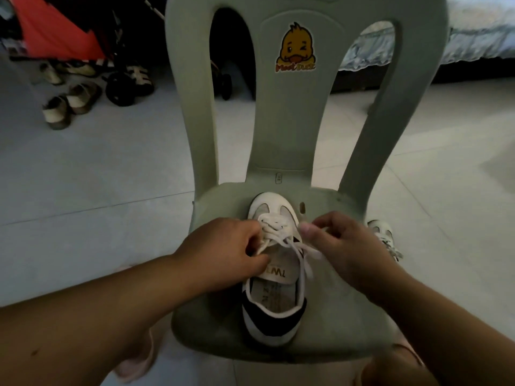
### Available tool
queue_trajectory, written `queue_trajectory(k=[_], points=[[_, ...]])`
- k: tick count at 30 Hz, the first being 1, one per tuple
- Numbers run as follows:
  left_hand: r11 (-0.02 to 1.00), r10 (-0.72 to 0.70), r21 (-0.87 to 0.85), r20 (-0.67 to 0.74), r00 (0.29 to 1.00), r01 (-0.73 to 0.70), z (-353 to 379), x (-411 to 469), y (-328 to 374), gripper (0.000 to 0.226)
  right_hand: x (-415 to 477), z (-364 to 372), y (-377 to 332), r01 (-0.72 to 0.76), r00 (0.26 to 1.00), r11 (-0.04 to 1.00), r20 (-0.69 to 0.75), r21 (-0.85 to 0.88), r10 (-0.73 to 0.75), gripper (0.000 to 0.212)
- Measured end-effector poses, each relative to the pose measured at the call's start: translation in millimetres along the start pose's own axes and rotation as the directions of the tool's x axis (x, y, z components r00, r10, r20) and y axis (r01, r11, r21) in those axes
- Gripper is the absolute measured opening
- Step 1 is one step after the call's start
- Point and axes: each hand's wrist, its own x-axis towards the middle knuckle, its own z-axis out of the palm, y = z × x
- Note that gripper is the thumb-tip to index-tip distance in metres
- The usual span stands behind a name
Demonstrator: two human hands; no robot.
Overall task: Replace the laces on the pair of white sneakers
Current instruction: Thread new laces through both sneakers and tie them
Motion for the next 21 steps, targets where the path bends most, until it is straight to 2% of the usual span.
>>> queue_trajectory(k=[3, 4, 7, 9, 11, 13, 14, 15, 17, 18, 19, 21], points=[[1.000, -0.011, -0.013, -0.001, 1.000, 0.011, -1.4, 0.7, 2.1, 0.024, 5.4, -8.8, -7.0, -0.016, 0.995, 0.983, -0.092, 0.180, 0.033, 0.009], [1.000, -0.012, -0.011, 0.005, 1.000, 0.013, -1.9, 0.9, 2.8, 0.023, 6.4, -13.4, -9.1, -0.002, 0.994, 0.979, -0.111, 0.202, 0.025, 0.007], [1.000, -0.020, -0.015, 0.018, 1.000, 0.020, -3.0, 0.6, 4.1, 0.023, 8.0, -29.3, -18.7, 0.065, 0.985, 0.965, -0.174, 0.254, -0.021, 0.014], [0.999, -0.031, -0.026, 0.018, 0.999, 0.031, -3.9, 0.6, 5.1, 0.023, 10.1, -40.4, -26.0, 0.072, 0.977, 0.924, -0.214, 0.375, 0.011, 0.019], [0.998, -0.048, -0.043, 0.026, 0.999, 0.049, -4.5, 0.4, 5.6, 0.022, 10.4, -48.8, -32.7, 0.065, 0.981, 0.832, -0.187, 0.551, 0.047, 0.026], [0.994, -0.070, -0.083, 0.031, 0.997, 0.073, -5.1, 0.4, 5.4, 0.020, 9.2, -51.8, -37.1, 0.053, 0.993, 0.756, -0.113, 0.652, 0.028, 0.030], [0.990, -0.084, -0.109, 0.037, 0.996, 0.088, -5.3, 0.3, 5.2, 0.018, 8.0, -49.3, -38.5, 0.049, 0.997, 0.761, -0.079, 0.647, 0.003, 0.030], [0.985, -0.099, -0.135, 0.043, 0.994, 0.104, -5.6, 0.1, 4.8, 0.016, 7.1, -44.0, -38.4, 0.059, 0.998, 0.812, -0.054, 0.581, -0.034, 0.029], [0.973, -0.134, -0.183, 0.052, 0.990, 0.142, -6.0, -0.4, 4.2, 0.012, 4.9, -28.0, -36.9, 0.154, 0.986, 0.952, 0.018, 0.263, -0.165, 0.028], [0.965, -0.151, -0.207, 0.061, 0.987, 0.161, -6.5, -0.5, 4.1, 0.010, 4.6, -18.2, -36.1, 0.205, 0.973, 0.971, 0.079, 0.121, -0.215, 0.030], [0.954, -0.170, -0.238, 0.079, 0.982, 0.184, -7.1, -0.6, 3.8, 0.007, 5.6, -9.1, -34.7, 0.206, 0.968, 0.977, 0.134, 0.062, -0.213, 0.030], [0.905, -0.216, -0.342, 0.143, 0.966, 0.253, -9.1, -0.5, 2.2, 0.006, 4.9, 6.4, -33.6, 0.099, 0.972, 0.989, 0.201, 0.109, -0.119, 0.026]])
